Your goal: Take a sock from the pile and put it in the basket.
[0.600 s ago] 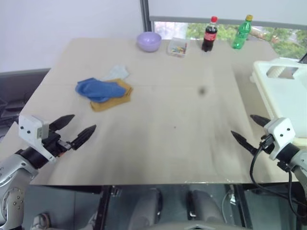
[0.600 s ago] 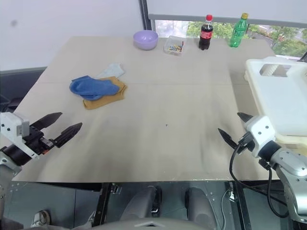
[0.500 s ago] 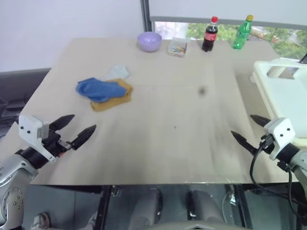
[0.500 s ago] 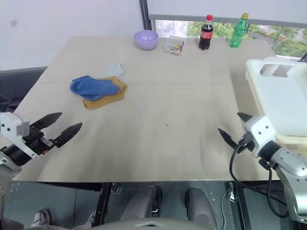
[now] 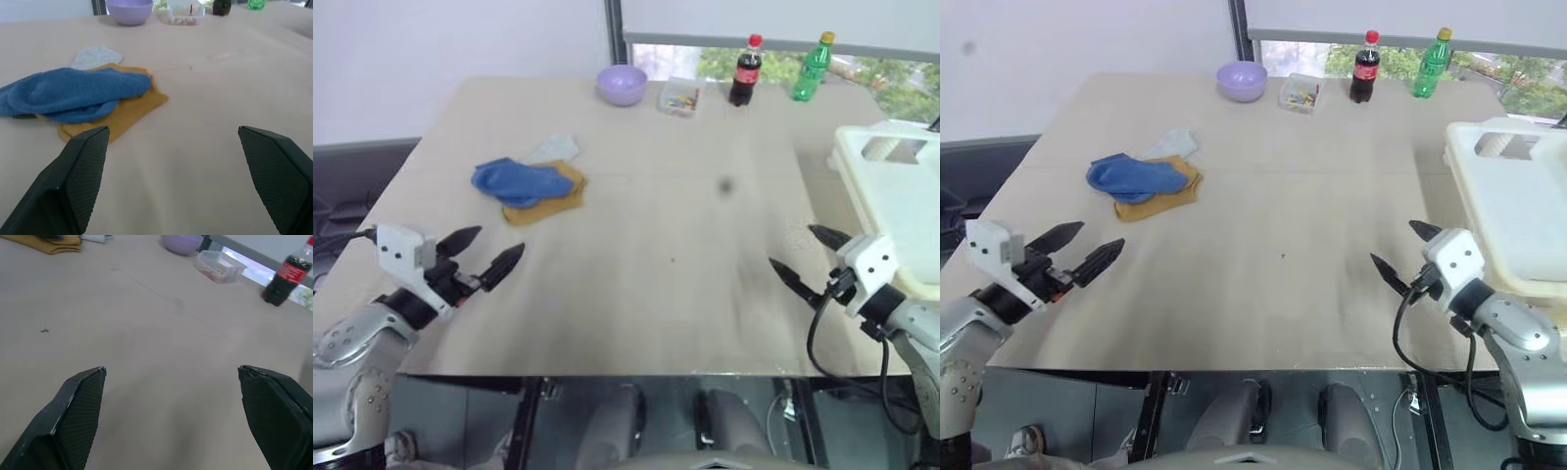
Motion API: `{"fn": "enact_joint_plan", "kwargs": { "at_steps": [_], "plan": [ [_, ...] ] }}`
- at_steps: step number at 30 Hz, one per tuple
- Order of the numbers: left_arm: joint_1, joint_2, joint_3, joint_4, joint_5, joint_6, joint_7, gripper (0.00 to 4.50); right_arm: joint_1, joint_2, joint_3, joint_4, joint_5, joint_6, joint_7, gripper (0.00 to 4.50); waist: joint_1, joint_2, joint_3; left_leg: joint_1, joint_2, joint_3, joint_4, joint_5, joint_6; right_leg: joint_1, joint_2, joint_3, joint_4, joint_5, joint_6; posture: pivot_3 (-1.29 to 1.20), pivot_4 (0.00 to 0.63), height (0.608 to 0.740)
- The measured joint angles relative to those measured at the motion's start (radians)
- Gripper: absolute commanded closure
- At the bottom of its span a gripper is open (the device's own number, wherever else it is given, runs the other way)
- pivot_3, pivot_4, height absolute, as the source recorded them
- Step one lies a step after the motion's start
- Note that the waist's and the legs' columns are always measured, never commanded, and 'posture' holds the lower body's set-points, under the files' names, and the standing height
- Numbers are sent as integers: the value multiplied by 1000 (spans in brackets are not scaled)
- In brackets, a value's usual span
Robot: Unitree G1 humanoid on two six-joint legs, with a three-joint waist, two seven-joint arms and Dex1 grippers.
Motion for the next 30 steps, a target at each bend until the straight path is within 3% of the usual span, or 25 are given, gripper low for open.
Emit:
{"fn": "enact_joint_plan", "kwargs": {
  "at_steps": [6, 12, 17, 22, 30],
  "plan": [
    [-49, -4, -30, -8, 94, 27, 146, 0, -95, 35, 71, 44, -2, -35, 16, 83, -2, 0, 0, 0, 0, 0, 0, 0, 0, 0, 1, 0, 0, 0, 0, 0, 150, 740],
    [-182, 78, -166, 36, 239, 111, 221, 0, -299, 94, 233, 117, 42, -36, 131, 83, 1, 0, 0, 1, 0, 0, 0, 0, 0, 0, 3, -1, 1, 1, -1, 0, 150, 740],
    [-400, 115, -358, 270, 420, 44, 225, 0, -375, 119, 333, 152, 39, -39, 192, 83, 2, -1, 0, 0, -2, -1, 0, 0, 0, 0, 2, -1, 1, 4, 3, 0, 150, 740],
    [-637, 77, -534, 549, 583, -65, 232, 0, -467, 153, 374, 243, 4, -63, 207, 83, -2, -1, 1, 0, -4, -1, 0, 0, 0, 0, 2, -5, 2, 4, 4, 0, 150, 740],
    [-827, -15, -620, 846, 675, -219, 222, 0, -545, 226, 398, 350, -95, -86, 131, 83, -3, -2, 2, -1, -5, -1, 1, 1, -1, -3, 2, -5, 7, 4, 4, 0, 150, 740]
  ]
}}
